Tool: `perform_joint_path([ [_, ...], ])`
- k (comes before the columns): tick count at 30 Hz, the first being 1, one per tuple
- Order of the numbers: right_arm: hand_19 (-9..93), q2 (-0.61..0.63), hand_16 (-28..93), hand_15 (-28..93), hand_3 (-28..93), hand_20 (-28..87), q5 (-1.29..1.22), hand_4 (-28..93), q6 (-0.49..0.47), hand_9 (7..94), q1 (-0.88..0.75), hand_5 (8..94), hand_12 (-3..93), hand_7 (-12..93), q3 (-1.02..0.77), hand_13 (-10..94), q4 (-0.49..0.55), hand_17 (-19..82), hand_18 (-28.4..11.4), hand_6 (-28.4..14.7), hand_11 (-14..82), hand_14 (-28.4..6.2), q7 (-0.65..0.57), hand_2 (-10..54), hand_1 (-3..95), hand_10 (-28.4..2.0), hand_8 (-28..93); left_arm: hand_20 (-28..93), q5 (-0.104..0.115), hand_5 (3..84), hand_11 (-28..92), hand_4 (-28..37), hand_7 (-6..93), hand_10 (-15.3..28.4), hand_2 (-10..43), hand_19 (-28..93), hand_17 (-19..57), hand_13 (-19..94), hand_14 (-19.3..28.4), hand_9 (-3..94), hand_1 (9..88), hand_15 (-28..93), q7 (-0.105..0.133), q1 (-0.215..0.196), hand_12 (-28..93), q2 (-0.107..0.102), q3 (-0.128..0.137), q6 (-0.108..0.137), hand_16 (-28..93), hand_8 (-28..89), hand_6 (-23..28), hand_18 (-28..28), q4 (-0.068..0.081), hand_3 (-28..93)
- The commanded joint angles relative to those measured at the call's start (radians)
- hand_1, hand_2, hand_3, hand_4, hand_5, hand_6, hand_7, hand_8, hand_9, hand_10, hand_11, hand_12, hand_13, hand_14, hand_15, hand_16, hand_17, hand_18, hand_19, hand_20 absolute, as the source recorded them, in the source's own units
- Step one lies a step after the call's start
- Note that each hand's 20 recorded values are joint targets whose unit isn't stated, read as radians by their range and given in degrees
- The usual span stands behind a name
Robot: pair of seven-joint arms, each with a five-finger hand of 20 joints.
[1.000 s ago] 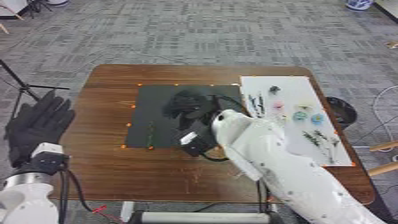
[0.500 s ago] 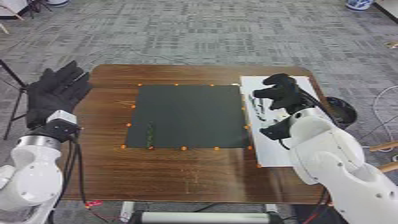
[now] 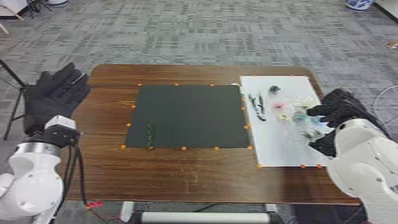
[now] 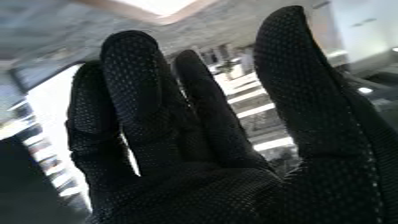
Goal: Arrange flowers
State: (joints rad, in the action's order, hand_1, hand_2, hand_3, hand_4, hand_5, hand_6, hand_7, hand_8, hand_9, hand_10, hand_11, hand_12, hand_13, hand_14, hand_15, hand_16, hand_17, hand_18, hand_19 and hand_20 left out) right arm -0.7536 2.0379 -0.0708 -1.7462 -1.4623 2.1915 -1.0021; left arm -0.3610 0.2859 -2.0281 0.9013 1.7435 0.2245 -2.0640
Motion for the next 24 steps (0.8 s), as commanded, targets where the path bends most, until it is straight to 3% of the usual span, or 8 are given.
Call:
perform_joint_path([
  [1,80,0.013,26,64,72,33,0.034,-27,-0.096,53.5,-0.131,51.7,17.3,8,-0.097,60,0.023,31,-25.2,-12.0,12.6,-12.6,-0.082,-9.5,44.6,-21.0,-6,9,-0.019,45.4,21,-28.3,10.3,15.3,16.4,36,-5.8,26,14.5,34.4,26.2,25,0.017,-0.044,10,0.017,0.016,0.012,-5,-8,9.7,15.1,-0.029,74],
  [7,81,-0.024,27,66,66,33,0.078,-28,-0.097,56.8,-0.196,52.3,18.6,8,-0.117,61,0.024,31,-25.7,-11.0,14.9,-13.2,-0.110,-9.5,44.4,-19.9,-6,10,-0.016,45.3,21,-28.3,10.5,15.3,16.4,37,-6.2,26,15.3,34.7,26.2,27,0.017,-0.051,10,0.026,0.015,0.012,-5,-8,9.7,15.4,-0.029,74],
  [10,82,-0.045,31,69,40,35,0.102,-28,-0.090,58.7,-0.214,53.5,20.9,8,-0.108,61,0.024,32,-25.9,-10.5,19.2,-13.8,-0.122,-9.5,54.9,-19.2,-6,10,-0.014,45.4,21,-28.3,10.6,15.4,16.4,37,-6.3,26,15.6,34.9,26.3,27,0.019,-0.055,11,0.031,0.015,0.016,-4,-8,9.7,15.5,-0.032,74],
  [12,83,-0.054,33,71,30,35,0.115,-28,-0.101,58.8,-0.211,54.2,22.5,8,-0.098,60,0.014,32,-25.8,-10.6,21.6,-14.5,-0.128,-9.5,59.3,-19.2,-6,10,-0.014,45.4,21,-28.3,10.6,15.4,16.4,37,-6.4,26,15.8,35.0,26.3,28,0.017,-0.056,10,0.033,0.017,0.014,-4,-8,9.7,15.5,-0.031,74],
  [18,83,-0.071,36,74,34,36,0.099,-28,-0.096,59.4,-0.231,55.7,25.9,9,-0.094,60,0.004,32,-26.0,-10.6,29.7,-15.1,-0.116,-9.5,57.3,-19.5,-6,10,-0.019,45.5,22,-28.3,10.7,15.4,16.4,37,-6.4,26,15.8,35.0,26.2,28,0.013,-0.063,11,0.046,0.024,0.015,-4,-8,9.8,15.6,-0.034,74],
  [24,83,-0.084,38,74,32,36,0.103,-28,-0.111,60.0,-0.241,58.1,28.0,10,-0.083,60,-0.019,32,-25.8,-8.7,34.8,-15.0,-0.118,-9.5,60.4,-19.0,-7,10,-0.012,45.6,22,-28.3,10.8,15.5,16.4,37,-6.4,26,15.8,35.0,26.3,28,0.012,-0.068,11,0.040,0.016,0.015,-4,-8,9.8,15.6,-0.033,74],
])
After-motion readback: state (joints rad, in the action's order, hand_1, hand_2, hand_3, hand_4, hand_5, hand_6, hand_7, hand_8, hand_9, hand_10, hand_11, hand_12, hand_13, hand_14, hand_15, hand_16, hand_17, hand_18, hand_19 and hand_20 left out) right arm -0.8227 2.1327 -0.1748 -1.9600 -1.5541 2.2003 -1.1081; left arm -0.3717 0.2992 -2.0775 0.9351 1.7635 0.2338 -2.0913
